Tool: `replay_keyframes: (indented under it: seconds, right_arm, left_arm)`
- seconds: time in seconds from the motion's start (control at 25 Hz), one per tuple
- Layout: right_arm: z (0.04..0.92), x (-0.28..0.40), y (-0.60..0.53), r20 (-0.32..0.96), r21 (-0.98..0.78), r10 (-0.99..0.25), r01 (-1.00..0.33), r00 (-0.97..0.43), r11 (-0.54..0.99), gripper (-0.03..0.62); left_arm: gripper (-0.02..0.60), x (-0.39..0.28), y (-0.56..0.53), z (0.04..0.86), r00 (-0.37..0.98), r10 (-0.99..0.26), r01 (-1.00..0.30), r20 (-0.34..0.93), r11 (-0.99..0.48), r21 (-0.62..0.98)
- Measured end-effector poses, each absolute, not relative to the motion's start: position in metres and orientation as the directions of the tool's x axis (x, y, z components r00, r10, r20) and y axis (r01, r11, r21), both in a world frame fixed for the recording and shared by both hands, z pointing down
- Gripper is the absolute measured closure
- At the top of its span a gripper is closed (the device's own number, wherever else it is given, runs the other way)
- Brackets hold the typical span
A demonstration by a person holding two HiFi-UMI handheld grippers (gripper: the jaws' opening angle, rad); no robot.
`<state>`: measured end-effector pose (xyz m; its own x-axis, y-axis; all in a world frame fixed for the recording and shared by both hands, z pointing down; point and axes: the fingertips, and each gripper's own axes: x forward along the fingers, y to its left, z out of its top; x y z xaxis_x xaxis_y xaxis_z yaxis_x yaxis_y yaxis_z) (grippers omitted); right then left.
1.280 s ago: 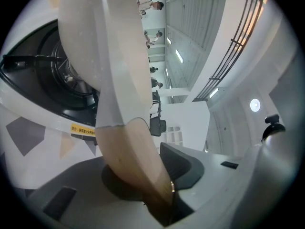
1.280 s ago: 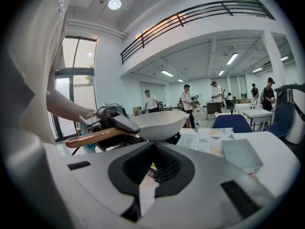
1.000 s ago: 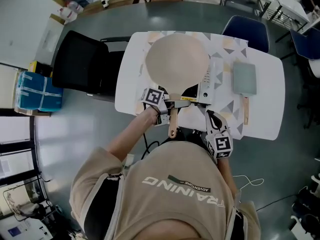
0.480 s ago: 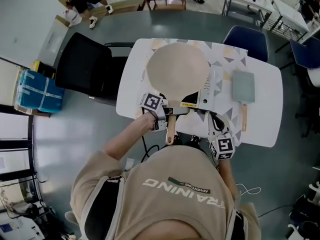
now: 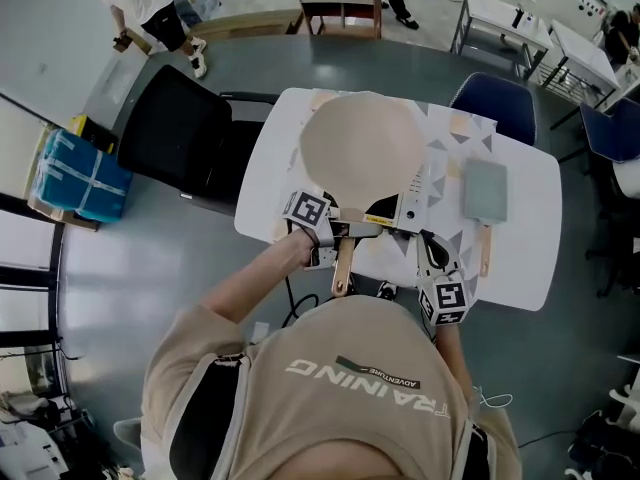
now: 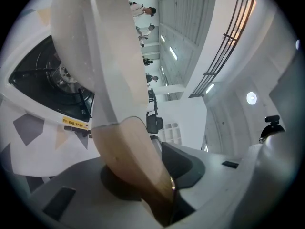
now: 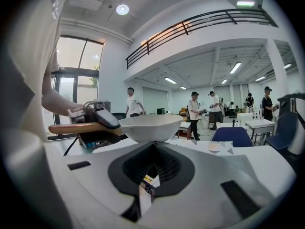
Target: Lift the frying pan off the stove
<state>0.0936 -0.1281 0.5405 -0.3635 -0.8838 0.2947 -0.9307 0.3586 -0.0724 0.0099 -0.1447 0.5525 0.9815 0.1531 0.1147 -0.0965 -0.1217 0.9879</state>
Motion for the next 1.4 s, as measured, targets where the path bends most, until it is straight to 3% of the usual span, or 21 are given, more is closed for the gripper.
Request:
replay_keyframes:
  seconds: [1.4]
  right_arm:
    - [0.526,0.085,-0.129,0.244,-0.106,-0.862,-0.896,-0.443,0.431,0.599]
  left_arm:
    - [0.434,0.008,-0.143,0.525,0.986,0.127,-0.079,0.108,-0.212,0.974]
